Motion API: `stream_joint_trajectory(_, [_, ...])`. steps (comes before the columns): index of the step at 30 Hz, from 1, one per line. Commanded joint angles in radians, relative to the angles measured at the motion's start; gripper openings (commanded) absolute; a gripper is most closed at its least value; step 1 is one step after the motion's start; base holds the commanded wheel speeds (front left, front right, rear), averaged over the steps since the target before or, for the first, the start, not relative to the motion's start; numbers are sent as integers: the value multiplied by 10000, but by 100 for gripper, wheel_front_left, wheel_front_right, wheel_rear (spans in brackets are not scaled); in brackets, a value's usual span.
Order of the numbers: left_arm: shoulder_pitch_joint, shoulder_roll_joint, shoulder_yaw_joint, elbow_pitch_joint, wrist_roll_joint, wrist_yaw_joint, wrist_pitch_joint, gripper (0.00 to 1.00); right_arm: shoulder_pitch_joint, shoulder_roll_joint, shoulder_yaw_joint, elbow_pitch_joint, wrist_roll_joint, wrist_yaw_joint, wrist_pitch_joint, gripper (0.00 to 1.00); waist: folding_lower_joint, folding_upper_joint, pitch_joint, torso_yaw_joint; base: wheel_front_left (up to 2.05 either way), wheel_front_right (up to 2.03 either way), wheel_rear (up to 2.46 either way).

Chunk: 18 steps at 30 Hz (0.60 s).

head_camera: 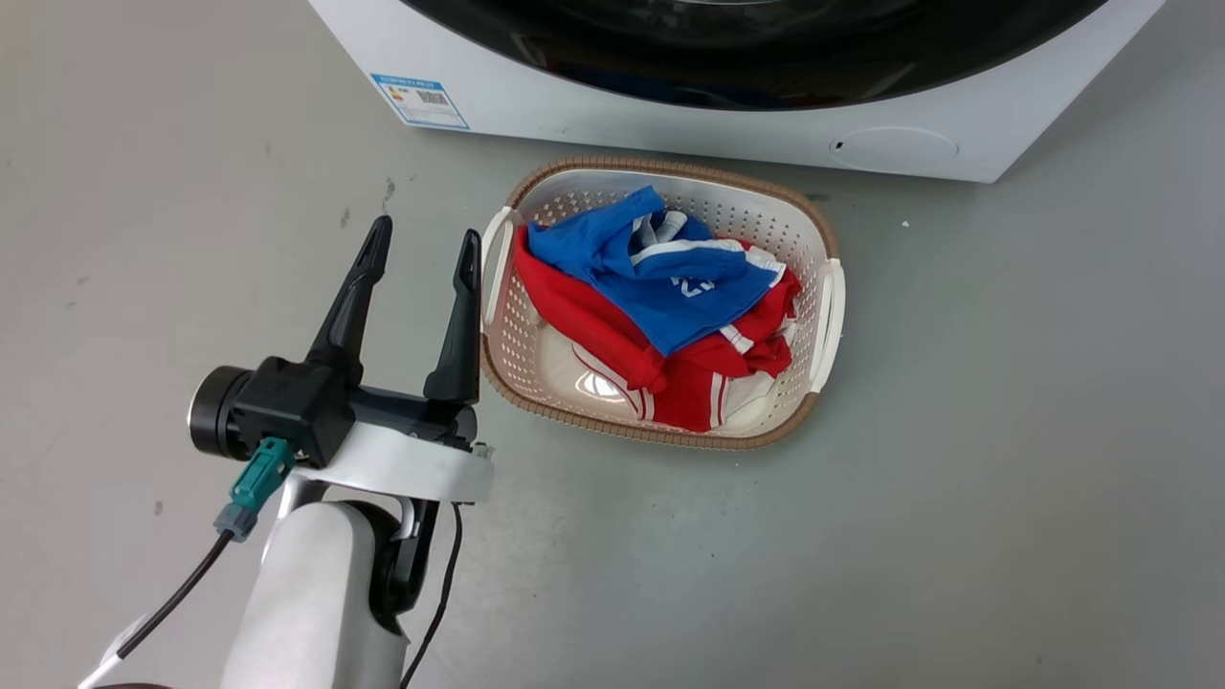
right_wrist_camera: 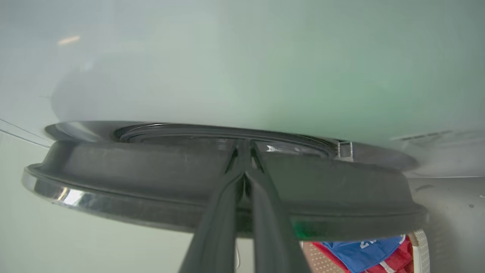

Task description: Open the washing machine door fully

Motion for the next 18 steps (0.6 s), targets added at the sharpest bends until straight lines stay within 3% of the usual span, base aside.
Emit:
stream_joint_trajectory(1, [-179,-15,-1,-41,66,-10,-23,100,-80,106,70,83,-61,4,93,0,-1,0,86,34,0,0,0])
stream_joint_trajectory(18, [-107,-65,30,175,107,-65,-23,100,577,203,368,-109,-154,3,1765,0,-1,0,-219,-74,0,0,0])
